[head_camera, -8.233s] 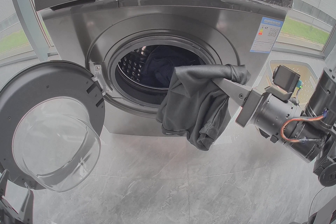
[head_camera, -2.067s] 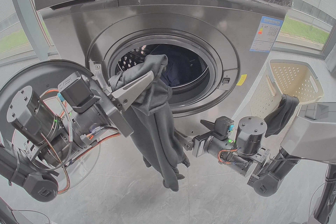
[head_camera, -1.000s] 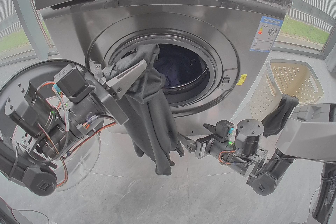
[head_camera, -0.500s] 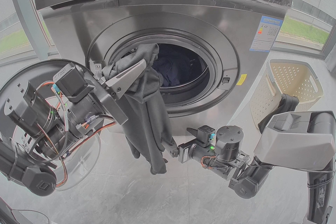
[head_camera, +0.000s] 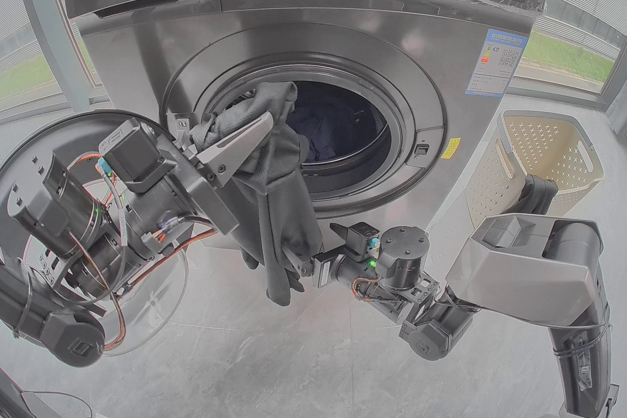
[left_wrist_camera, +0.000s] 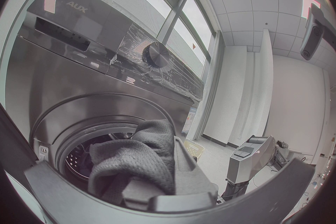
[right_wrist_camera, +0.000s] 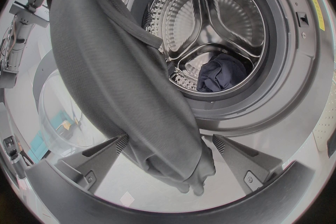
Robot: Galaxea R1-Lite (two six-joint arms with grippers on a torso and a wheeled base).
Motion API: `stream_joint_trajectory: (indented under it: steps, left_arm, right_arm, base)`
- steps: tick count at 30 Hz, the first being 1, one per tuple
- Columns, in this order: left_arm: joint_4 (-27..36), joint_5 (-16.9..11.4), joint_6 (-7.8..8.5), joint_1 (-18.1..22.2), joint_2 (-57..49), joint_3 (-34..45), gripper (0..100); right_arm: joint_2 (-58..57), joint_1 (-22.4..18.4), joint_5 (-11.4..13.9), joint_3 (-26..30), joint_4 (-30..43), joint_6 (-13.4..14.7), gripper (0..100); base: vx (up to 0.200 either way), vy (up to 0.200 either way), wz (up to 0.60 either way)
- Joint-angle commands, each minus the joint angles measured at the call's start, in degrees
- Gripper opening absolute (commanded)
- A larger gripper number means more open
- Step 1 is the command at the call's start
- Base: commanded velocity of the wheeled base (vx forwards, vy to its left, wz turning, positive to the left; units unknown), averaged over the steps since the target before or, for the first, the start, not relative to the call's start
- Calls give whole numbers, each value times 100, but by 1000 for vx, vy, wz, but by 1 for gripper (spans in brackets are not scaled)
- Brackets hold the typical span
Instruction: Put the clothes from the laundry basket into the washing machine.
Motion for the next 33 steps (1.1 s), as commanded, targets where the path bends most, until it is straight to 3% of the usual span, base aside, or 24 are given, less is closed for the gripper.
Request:
stream_joint_trajectory:
  steps: [1,7,8,20,33]
  left_arm:
    - [-14,-4,-11,2,-5,6,0]
    - [-14,-4,-11,2,-5,6,0]
    - [-14,-4,-11,2,-5,6,0]
    - [-14,14,-19,11,13,59,0]
    - [-14,14,-28,582,22,226,0]
  right_arm:
    - [165,-163,7,-99,5,-20,100]
    - [262,-330,51,-117,-66,-55,100]
    - [297,-330,86,-126,-101,-64,0]
    - [130,-436,165,-108,-250,-55,0]
    - [-2419,-1367,183,2010,-250,-20,0]
  base:
    - [0,0,0]
    - [0,0,0]
    - [0,0,0]
    - [0,0,0]
    - [0,0,0]
